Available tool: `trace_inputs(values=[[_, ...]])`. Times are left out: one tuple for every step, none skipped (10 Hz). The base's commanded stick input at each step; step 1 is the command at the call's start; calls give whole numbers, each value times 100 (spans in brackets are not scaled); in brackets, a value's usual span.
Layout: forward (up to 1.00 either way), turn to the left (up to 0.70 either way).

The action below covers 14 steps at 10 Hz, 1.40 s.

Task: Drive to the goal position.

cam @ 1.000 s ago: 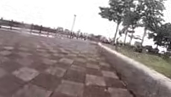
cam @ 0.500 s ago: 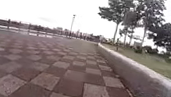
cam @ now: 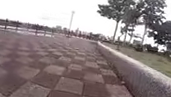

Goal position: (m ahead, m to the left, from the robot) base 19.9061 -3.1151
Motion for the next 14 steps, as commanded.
trace_inputs(values=[[70,0],[70,0],[70,0],[70,7],[70,35],[70,20],[70,0],[70,0],[70,0],[70,0],[70,0],[70,0],[70,0],[70,0]])
